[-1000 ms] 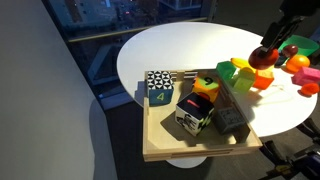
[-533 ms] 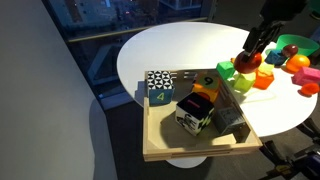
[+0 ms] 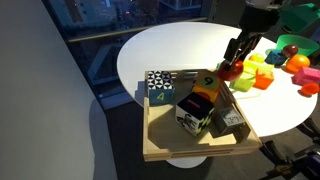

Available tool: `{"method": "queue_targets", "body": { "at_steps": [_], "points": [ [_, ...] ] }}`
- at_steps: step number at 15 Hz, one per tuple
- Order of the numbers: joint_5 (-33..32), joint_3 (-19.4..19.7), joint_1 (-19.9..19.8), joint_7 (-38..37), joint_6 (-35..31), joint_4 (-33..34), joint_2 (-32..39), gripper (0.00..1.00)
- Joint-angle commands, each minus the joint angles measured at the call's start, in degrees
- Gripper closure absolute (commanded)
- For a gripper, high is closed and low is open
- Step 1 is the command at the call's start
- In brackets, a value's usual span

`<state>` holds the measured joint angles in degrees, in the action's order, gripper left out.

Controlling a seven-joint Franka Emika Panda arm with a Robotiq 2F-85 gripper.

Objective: Put the toy apple on the tray

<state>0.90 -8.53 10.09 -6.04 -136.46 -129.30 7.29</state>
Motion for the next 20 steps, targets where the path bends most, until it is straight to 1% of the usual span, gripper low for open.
{"method": "queue_targets", "body": {
  "at_steps": [1, 8, 17, 18, 19, 20],
  "points": [
    [-1.0, -0.4, 1.0, -3.0, -0.8, 3.4, 2.8, 0.5],
    [-2.8, -0.4, 3.2, -6.2, -2.7, 5.9, 5.2, 0.5],
    [-3.4, -0.6, 5.4, -6.9, -2.4, 5.4, 6.8, 0.5],
    [-3.1, -0.6, 5.4, -6.7, -1.5, 5.6, 7.0, 0.06],
    [-2.8, -0.6, 5.2, -6.4, -0.8, 5.8, 7.1, 0.05],
    [-2.3, -0.6, 5.0, -6.1, -0.3, 5.9, 6.9, 0.0]
  ]
}}
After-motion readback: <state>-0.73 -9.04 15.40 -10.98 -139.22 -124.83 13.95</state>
